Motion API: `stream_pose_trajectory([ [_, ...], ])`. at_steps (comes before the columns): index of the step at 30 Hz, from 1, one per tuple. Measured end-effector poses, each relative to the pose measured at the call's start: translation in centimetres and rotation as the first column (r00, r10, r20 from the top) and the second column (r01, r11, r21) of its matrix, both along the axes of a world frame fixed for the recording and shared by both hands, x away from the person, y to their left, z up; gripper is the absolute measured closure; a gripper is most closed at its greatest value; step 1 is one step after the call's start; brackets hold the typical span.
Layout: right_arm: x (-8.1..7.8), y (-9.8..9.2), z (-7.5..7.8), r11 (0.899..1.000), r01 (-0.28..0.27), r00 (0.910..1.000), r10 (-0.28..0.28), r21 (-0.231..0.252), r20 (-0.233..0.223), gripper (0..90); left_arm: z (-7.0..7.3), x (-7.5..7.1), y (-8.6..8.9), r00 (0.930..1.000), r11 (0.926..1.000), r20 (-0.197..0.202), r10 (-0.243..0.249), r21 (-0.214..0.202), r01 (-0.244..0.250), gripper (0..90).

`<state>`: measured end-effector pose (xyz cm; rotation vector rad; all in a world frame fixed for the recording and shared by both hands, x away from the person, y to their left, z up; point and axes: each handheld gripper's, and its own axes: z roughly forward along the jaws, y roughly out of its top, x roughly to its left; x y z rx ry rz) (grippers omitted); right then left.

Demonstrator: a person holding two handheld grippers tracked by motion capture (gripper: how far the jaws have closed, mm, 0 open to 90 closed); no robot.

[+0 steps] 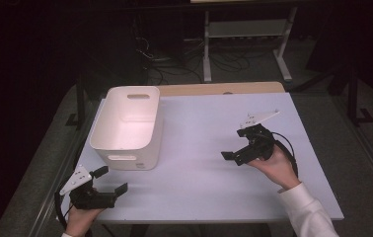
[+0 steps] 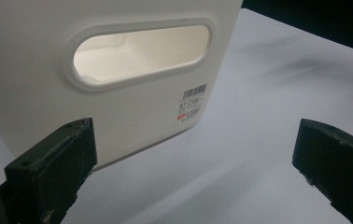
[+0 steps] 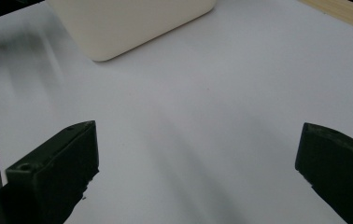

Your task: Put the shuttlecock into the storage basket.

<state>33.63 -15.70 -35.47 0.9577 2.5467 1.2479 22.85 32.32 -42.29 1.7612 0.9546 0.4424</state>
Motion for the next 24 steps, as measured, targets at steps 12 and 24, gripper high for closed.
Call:
stream_pose_trajectory([
  [12,-0.2,-0.3,-0.5,1.000,0.005,0.9999,-0.005,-0.012,-0.015,0.0,0.0,0.0,0.0,1.0000,1.0000,0.001,-0.003,-0.006,0.003,0.0],
  [24,-0.7,-1.2,-1.1,0.999,0.018,0.9993,-0.019,-0.027,-0.032,0.0,0.0,0.0,0.0,1.0000,1.0000,0.006,-0.006,-0.007,0.006,0.0],
])
